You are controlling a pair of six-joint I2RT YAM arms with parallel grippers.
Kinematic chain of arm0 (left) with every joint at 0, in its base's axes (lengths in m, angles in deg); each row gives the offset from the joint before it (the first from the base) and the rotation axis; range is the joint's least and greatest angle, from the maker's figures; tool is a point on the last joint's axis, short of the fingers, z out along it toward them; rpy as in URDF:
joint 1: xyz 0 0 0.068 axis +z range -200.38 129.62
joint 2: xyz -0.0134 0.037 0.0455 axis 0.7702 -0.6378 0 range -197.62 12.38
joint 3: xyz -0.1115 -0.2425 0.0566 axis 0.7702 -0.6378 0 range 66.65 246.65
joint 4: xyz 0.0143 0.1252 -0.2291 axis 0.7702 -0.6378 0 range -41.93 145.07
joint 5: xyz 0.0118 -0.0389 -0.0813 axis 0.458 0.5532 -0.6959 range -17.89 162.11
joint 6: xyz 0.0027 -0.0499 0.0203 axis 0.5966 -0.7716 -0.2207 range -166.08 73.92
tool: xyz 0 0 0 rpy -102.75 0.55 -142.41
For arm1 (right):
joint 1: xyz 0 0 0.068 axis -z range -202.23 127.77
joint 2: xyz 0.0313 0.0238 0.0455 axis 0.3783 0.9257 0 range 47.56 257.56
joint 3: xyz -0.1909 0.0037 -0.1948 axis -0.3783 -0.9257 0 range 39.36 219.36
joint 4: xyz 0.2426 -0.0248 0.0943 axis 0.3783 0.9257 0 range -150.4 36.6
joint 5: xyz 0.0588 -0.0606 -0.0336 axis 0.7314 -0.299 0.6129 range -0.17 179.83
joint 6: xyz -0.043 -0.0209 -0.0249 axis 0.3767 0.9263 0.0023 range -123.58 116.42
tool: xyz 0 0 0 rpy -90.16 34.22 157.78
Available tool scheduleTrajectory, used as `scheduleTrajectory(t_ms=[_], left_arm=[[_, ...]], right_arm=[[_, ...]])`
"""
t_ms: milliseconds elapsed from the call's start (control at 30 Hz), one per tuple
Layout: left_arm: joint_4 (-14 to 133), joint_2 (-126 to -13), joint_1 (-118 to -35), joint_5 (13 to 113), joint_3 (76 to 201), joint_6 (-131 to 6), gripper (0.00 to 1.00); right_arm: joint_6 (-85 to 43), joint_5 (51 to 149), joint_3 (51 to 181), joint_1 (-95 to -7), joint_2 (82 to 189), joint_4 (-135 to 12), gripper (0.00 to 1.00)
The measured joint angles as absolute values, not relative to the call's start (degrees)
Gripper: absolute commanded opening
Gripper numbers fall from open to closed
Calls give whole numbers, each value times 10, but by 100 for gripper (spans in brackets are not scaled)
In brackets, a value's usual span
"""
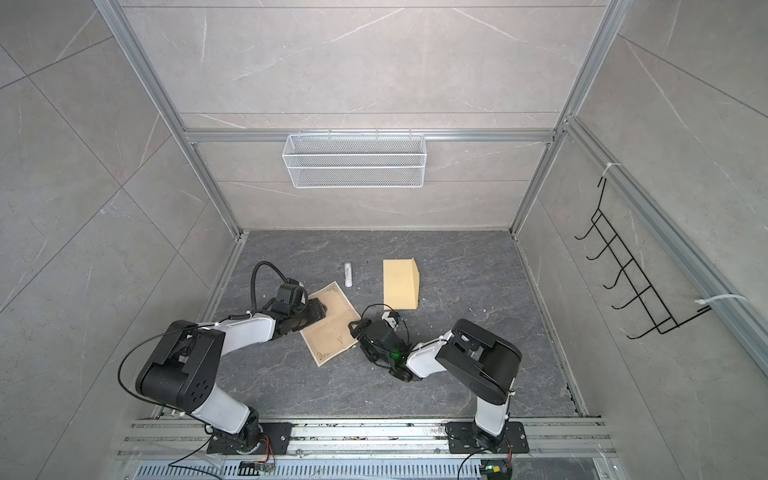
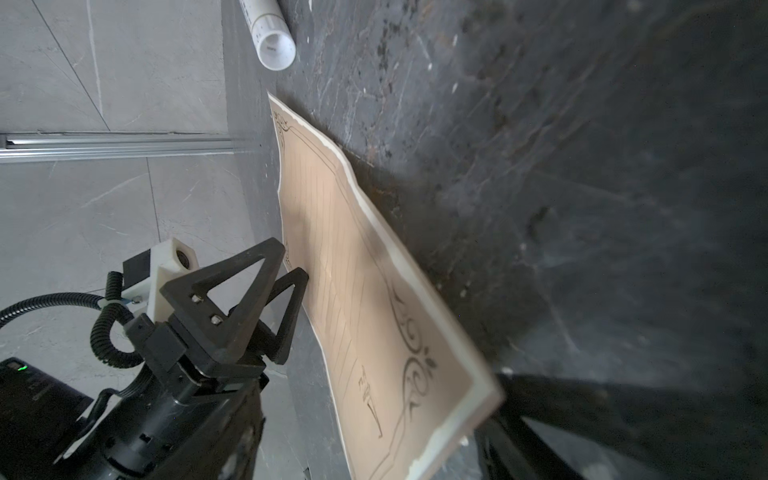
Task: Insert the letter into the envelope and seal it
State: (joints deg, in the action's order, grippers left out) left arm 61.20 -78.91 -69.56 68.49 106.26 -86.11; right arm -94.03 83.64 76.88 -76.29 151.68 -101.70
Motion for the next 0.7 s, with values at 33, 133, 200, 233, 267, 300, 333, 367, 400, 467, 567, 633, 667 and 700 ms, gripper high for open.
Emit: scheduleTrajectory(t_ms=[33, 133, 200, 233, 267, 300, 333, 367, 400, 467, 567, 633, 667, 700], left_arm=[[612, -789, -696, 685, 1063, -862, 63], [614, -789, -696, 685, 1062, -862, 62], [616, -789, -696, 684, 1061, -862, 62], [616, -789, -696, 684, 1060, -863, 62], [616, -789, -696, 684, 1060, -863, 62], [616, -789, -696, 684, 1060, -863, 62], [617, -789, -696, 684, 1060, -864, 62], [617, -789, -696, 684, 1060, -864, 62], [617, -789, -696, 684, 1060, -864, 62], [617, -789, -696, 683, 1060, -864, 62], [617, -789, -696, 684, 1060, -864, 62], [620, -788, -696, 683, 1058, -864, 62], [621, -786, -696, 683, 1056, -865, 62], [623, -786, -696, 683, 1055, -865, 62]], right_arm=[[-941, 837, 769, -763, 1519, -1022, 80], [-940, 838, 772, -762, 1527, -1032, 78], [-940, 839, 775, -762, 1532, -1036, 73], [-940, 841, 778, -761, 1536, -1036, 69], [-940, 841, 780, -761, 1539, -1036, 64], [-940, 842, 781, -761, 1542, -1036, 61], [-940, 843, 783, -760, 1546, -1037, 57], [-939, 846, 785, -759, 1549, -1036, 52], [-939, 847, 787, -758, 1552, -1036, 49], [-934, 847, 789, -754, 1555, -1033, 40], [-920, 849, 798, -751, 1556, -1020, 23], [-916, 848, 805, -750, 1557, -1012, 14], [-909, 849, 810, -749, 1557, -1006, 10], [-903, 849, 813, -749, 1557, -1003, 6]])
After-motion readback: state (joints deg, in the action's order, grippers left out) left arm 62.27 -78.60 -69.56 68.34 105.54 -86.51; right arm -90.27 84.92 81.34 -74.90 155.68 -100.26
